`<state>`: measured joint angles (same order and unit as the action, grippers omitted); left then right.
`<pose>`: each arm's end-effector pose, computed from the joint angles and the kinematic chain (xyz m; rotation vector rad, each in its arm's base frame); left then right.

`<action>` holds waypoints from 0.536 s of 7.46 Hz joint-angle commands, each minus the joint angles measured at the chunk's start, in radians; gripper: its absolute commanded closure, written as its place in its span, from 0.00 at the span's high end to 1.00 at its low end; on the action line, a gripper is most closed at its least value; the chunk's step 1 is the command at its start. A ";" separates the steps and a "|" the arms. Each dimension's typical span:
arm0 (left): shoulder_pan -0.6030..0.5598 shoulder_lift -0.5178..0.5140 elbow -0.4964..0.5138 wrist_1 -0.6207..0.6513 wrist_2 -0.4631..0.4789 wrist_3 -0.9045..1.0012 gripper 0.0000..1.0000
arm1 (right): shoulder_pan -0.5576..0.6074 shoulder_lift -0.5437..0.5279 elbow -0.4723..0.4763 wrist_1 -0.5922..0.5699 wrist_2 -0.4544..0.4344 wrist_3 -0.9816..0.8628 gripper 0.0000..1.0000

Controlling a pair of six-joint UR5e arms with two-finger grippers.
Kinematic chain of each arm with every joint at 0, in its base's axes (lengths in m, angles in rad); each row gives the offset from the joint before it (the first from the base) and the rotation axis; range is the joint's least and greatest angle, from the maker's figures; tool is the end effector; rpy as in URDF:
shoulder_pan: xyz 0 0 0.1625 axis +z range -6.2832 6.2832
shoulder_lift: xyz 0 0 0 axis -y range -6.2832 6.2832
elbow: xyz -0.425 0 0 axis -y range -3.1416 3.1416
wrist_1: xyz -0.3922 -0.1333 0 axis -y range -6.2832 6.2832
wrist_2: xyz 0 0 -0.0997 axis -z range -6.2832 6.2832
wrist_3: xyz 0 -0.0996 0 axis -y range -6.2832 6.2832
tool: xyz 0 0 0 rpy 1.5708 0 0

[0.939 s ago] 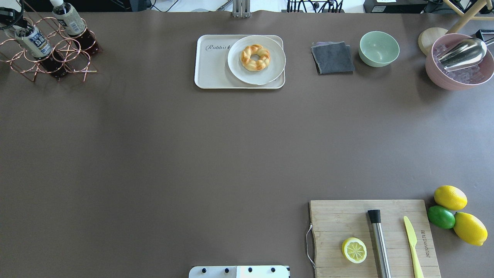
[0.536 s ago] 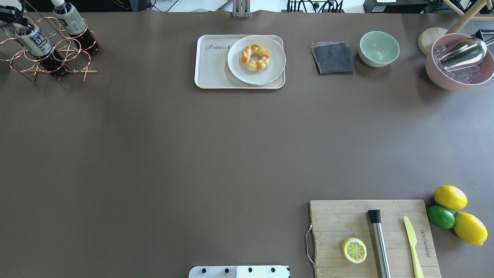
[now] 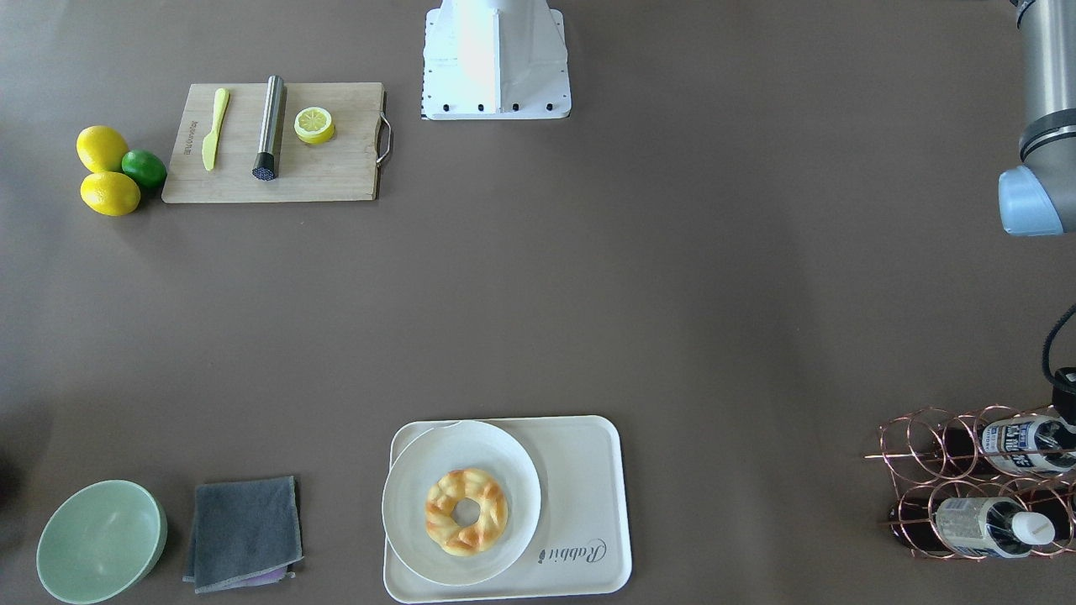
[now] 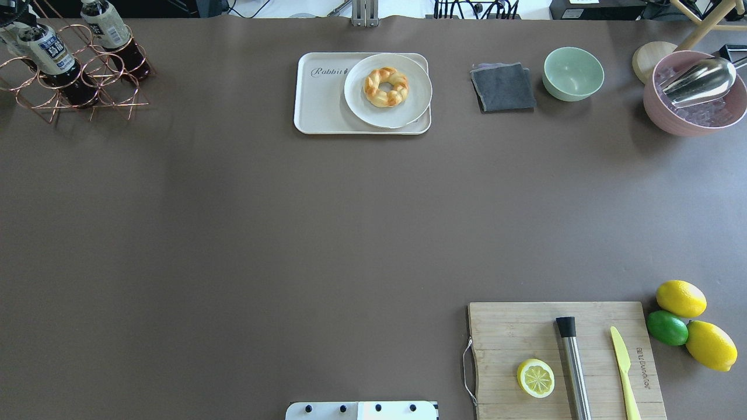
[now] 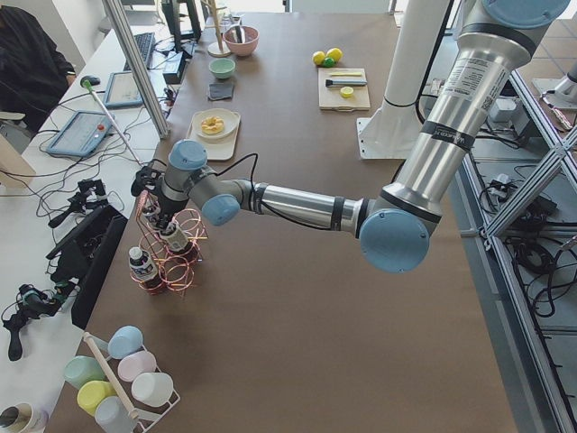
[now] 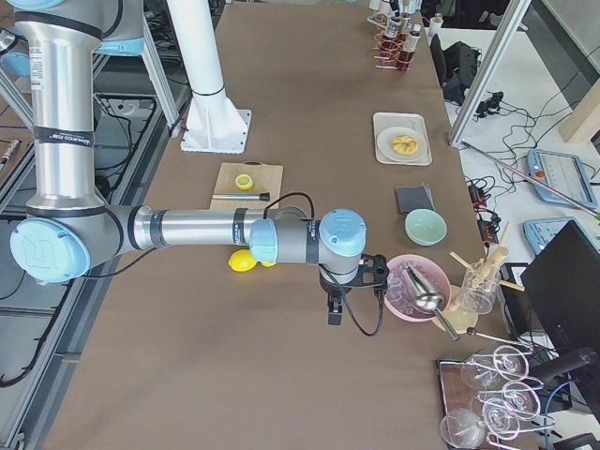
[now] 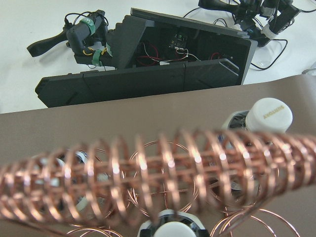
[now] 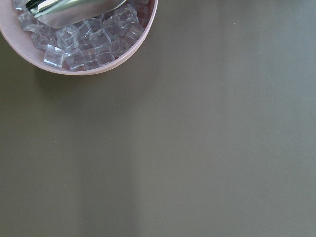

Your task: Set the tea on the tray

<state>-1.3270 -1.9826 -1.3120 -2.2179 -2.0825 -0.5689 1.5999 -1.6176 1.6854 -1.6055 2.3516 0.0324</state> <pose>0.0844 -0.6895 0.4812 0.5265 0.7525 -0.0973 0.0769 -0.4714 0.6279 0.0301 -0.7808 0.0454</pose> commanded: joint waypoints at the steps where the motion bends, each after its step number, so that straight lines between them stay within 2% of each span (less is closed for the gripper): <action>1: -0.012 -0.018 -0.007 0.030 -0.004 0.001 0.00 | 0.000 -0.004 -0.001 0.001 -0.002 0.000 1.00; 4: -0.053 -0.022 -0.042 0.079 -0.080 0.003 0.00 | 0.002 -0.010 0.003 0.001 0.000 0.000 1.00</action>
<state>-1.3580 -2.0023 -1.3323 -2.1662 -2.1272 -0.5668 1.6000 -1.6241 1.6864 -1.6057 2.3513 0.0322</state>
